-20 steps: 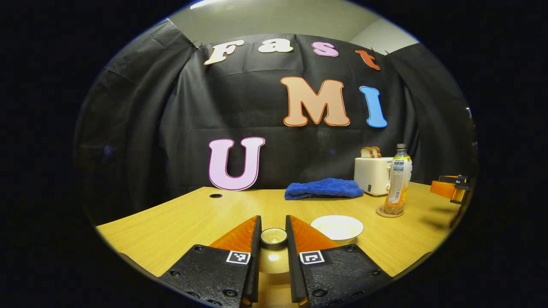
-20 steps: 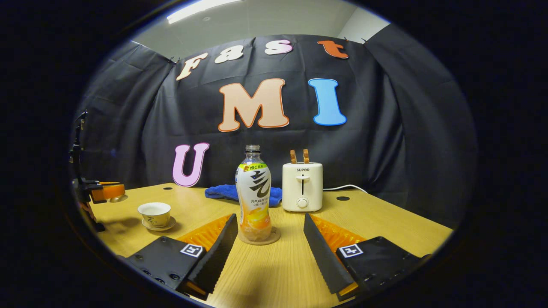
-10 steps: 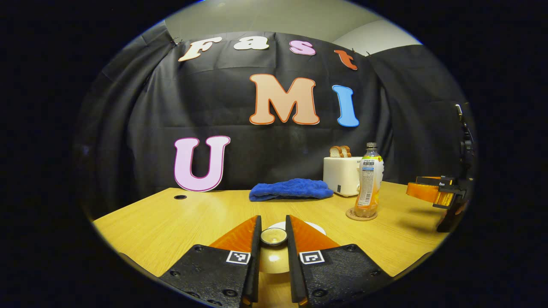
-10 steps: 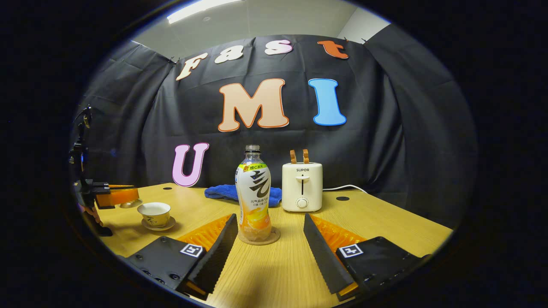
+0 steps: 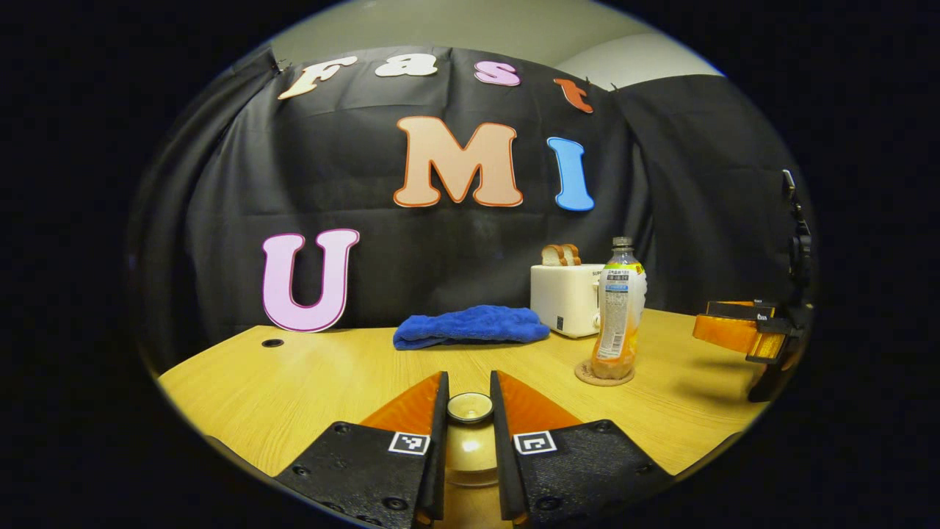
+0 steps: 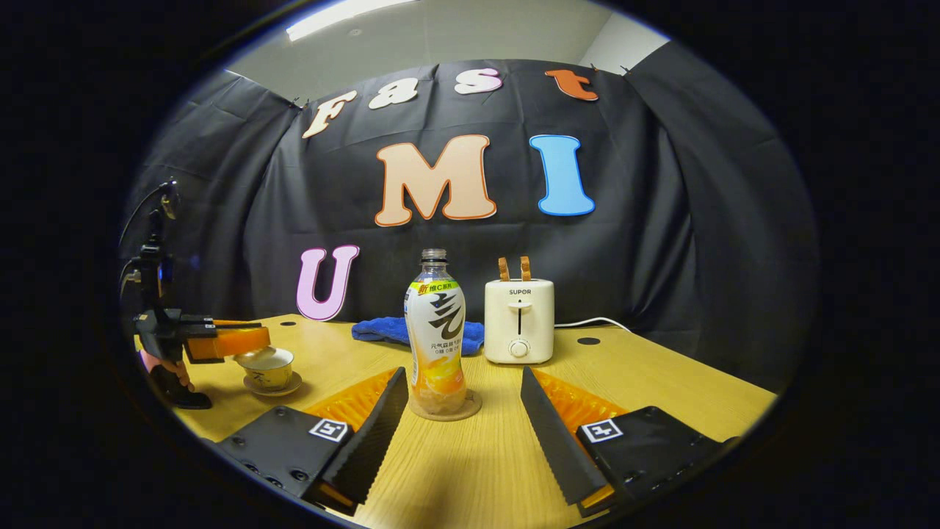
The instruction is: Open the teacup lid with one hand, grasp the water bottle and pour water into the teacup with the other hand; after pouring, place the water bottle on the coaster and then close the teacup lid.
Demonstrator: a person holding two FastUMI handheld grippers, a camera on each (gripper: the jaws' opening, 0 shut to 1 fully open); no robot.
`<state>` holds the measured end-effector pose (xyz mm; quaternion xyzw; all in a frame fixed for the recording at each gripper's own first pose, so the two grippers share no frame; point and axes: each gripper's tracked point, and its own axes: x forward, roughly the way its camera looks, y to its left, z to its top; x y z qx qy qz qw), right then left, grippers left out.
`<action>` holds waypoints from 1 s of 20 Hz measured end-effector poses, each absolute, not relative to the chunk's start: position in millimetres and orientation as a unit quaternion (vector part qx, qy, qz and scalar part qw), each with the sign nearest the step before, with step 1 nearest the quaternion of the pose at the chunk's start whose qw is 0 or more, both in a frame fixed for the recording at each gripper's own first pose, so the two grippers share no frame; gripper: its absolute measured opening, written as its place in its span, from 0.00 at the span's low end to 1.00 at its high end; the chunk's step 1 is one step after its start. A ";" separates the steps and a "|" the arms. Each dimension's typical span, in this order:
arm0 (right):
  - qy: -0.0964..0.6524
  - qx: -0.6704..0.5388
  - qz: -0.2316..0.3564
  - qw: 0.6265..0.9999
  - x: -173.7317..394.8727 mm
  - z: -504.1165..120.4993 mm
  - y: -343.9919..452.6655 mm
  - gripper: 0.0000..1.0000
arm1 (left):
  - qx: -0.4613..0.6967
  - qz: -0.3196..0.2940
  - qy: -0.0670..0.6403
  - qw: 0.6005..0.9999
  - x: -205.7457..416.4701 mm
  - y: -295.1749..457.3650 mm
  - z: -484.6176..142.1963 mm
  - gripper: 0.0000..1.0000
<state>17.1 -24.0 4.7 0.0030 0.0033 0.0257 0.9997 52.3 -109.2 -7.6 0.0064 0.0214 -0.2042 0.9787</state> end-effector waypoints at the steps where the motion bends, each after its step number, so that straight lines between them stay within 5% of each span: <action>1: 0.003 0.003 0.026 1.000 16.6 4.8 -23.8 0.94 | 0.007 -0.207 0.025 0.978 53.7 -111.5 -8.3 0.27; 14: 0.003 0.003 0.030 1.000 15.9 5.0 -22.4 0.94 | 0.035 -0.178 0.077 0.980 65.4 -112.3 -24.9 0.25; 20: 0.003 0.003 0.030 1.000 15.8 4.8 -22.7 0.94 | 0.013 -0.183 0.053 0.982 61.8 -110.0 -16.3 0.38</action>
